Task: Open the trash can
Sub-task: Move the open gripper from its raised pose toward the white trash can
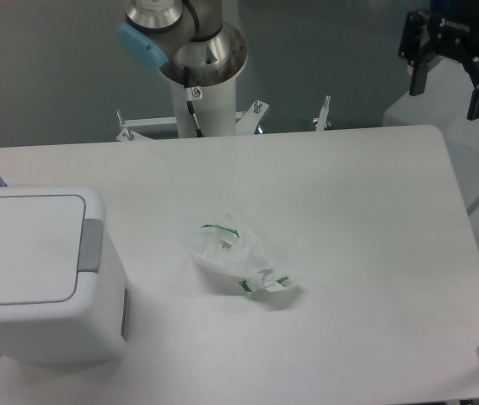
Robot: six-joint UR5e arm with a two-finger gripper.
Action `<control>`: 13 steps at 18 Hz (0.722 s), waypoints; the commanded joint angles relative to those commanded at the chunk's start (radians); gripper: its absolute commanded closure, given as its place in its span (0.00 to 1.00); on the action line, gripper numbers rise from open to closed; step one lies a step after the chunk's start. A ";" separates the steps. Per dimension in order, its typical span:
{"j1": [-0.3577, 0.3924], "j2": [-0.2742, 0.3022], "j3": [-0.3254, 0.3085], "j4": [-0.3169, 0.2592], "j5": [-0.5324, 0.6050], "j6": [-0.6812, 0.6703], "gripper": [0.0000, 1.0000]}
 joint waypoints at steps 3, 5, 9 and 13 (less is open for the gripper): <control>0.000 0.003 -0.005 0.000 0.002 -0.011 0.00; -0.011 0.006 -0.005 0.000 -0.002 -0.063 0.00; -0.078 0.002 -0.002 0.006 -0.005 -0.216 0.00; -0.158 -0.009 0.006 0.069 -0.008 -0.462 0.00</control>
